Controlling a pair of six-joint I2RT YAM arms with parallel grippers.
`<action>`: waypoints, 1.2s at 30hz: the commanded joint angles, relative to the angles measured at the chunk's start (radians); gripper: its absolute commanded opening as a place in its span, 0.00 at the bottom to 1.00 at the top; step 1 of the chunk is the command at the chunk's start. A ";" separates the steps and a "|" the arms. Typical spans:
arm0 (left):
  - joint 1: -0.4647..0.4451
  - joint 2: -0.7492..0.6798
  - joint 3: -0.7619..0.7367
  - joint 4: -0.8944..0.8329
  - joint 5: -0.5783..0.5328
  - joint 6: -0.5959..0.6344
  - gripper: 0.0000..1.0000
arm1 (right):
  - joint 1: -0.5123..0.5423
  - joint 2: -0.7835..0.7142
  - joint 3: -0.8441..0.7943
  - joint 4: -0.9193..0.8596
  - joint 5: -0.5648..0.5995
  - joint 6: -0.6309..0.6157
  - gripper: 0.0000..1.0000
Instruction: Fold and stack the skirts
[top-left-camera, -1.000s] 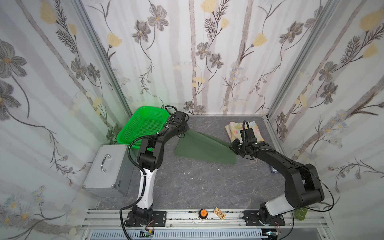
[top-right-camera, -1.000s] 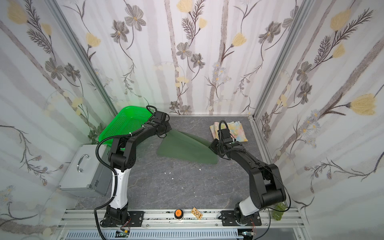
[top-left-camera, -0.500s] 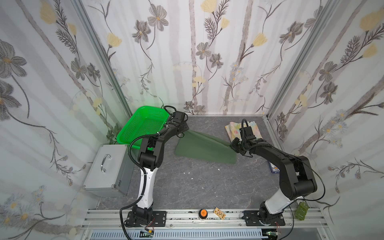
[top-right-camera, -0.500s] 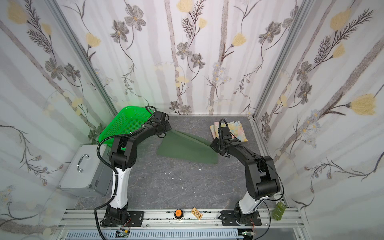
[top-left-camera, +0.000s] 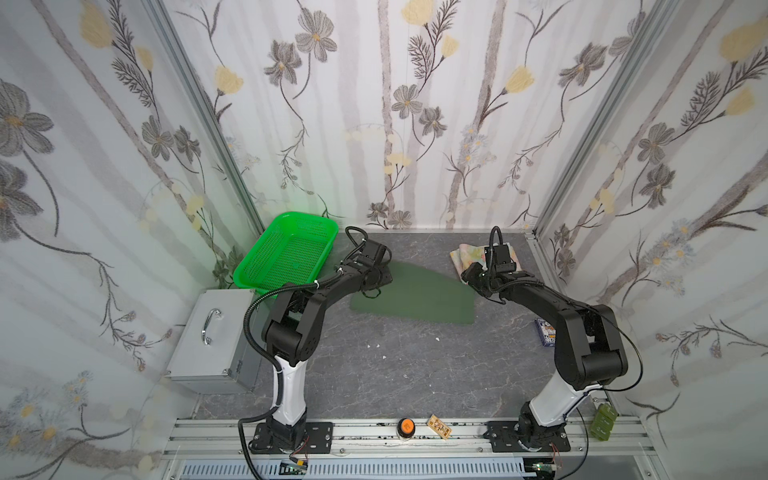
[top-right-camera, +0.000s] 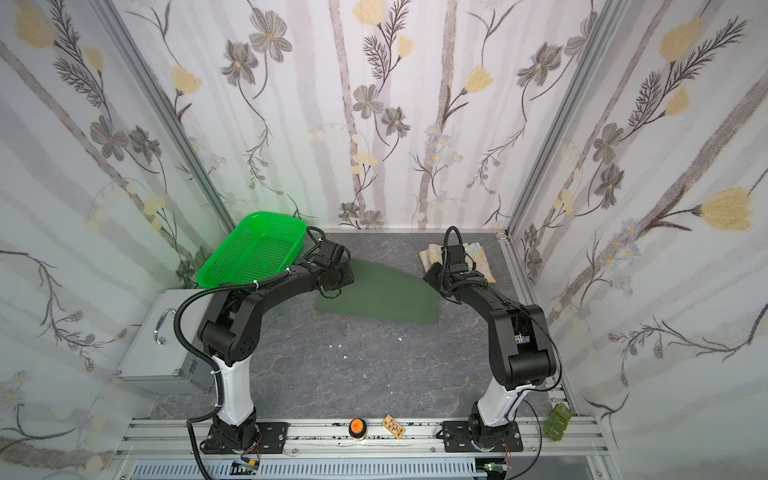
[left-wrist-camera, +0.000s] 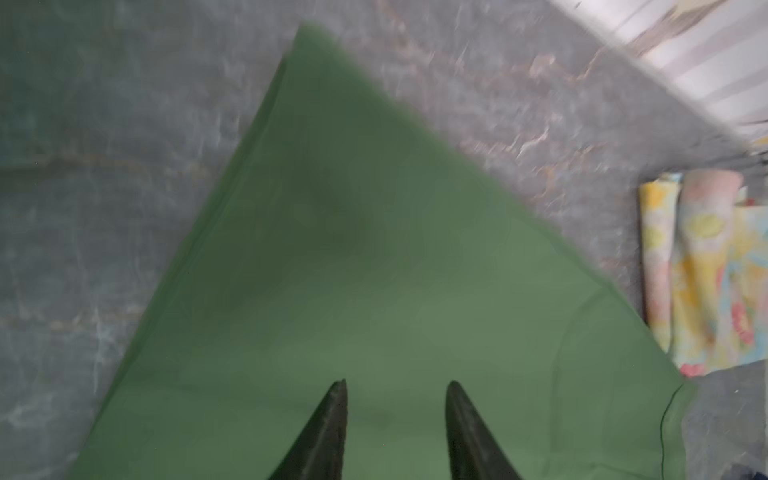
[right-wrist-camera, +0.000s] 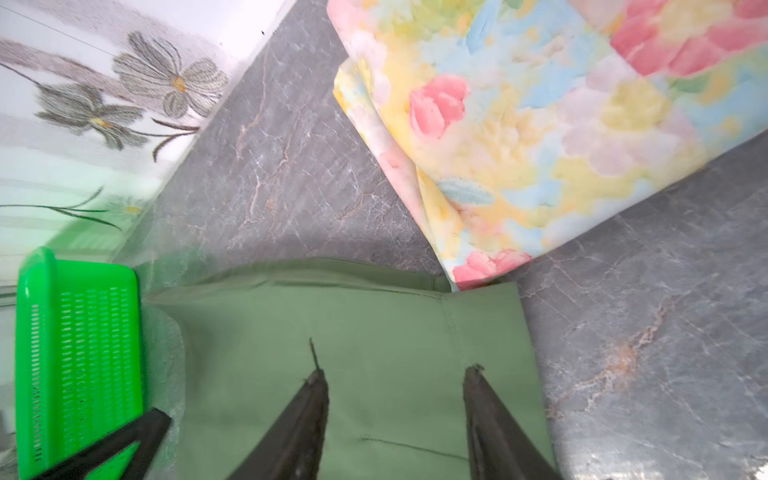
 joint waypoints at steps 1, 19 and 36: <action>-0.010 -0.028 -0.054 0.005 0.007 -0.025 0.27 | 0.004 -0.057 -0.045 0.052 -0.002 -0.025 0.51; 0.024 -0.065 -0.217 0.007 -0.067 0.033 0.22 | 0.151 -0.018 -0.196 -0.047 0.068 -0.150 0.01; 0.081 -0.134 -0.218 -0.004 -0.081 0.081 0.22 | 0.347 -0.019 -0.308 -0.106 0.033 -0.060 0.00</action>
